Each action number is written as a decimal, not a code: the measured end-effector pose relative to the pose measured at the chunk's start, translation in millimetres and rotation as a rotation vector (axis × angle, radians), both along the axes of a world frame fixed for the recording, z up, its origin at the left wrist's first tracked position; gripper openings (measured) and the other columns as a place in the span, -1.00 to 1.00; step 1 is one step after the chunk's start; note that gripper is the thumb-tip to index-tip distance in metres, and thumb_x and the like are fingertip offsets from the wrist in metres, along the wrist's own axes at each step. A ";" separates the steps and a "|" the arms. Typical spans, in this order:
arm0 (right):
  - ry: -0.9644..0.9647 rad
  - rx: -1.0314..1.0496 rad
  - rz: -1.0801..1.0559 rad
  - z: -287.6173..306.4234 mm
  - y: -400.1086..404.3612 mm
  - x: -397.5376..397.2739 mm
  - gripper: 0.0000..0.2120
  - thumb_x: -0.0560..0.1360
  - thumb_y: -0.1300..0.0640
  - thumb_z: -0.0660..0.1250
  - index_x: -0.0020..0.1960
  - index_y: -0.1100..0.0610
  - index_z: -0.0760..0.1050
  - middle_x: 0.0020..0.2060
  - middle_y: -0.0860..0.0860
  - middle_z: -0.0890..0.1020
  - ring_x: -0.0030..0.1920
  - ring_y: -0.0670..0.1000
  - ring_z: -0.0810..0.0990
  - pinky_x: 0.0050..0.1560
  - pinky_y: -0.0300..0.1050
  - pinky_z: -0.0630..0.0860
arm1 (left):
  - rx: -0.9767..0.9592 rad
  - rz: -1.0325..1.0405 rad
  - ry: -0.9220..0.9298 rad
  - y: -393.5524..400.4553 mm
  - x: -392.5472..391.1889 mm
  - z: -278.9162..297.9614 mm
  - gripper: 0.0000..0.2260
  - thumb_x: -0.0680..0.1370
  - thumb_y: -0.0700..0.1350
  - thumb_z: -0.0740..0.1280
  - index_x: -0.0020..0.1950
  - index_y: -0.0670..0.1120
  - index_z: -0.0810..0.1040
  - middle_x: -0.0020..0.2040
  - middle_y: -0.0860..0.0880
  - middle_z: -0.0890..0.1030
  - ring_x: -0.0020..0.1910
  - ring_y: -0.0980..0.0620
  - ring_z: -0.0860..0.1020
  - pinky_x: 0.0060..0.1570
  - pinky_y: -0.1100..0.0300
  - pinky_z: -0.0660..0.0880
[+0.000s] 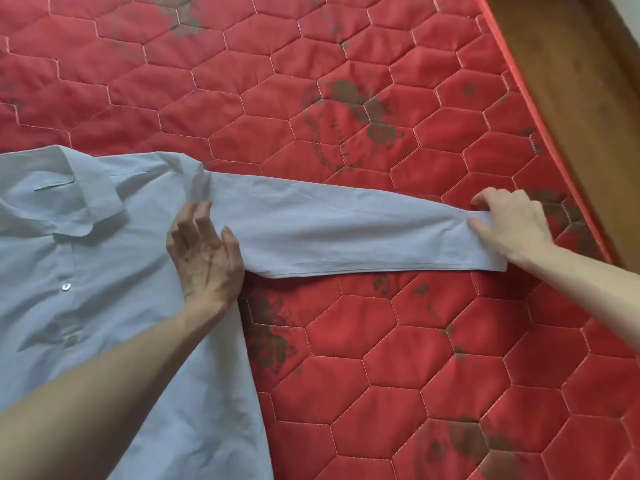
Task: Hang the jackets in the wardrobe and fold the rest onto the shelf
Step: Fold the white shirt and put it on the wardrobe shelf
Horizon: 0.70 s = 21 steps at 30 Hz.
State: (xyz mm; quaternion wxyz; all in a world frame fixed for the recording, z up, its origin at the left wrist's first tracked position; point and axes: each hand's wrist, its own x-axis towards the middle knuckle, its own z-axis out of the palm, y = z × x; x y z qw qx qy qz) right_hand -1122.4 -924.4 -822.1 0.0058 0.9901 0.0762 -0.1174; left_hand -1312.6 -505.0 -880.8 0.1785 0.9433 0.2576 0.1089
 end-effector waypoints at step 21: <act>0.042 0.310 0.668 -33.3 303.7 -217.1 -0.45 0.72 -0.05 0.00 0.69 0.04 0.09 0.68 -0.02 0.07 0.68 0.04 0.00 0.64 0.12 -0.03 | 0.007 -0.181 0.276 -64.5 -160.4 -17.4 -0.39 0.64 0.06 0.14 0.66 -0.15 0.23 0.66 -0.19 0.22 0.67 -0.16 0.14 0.59 -0.19 0.13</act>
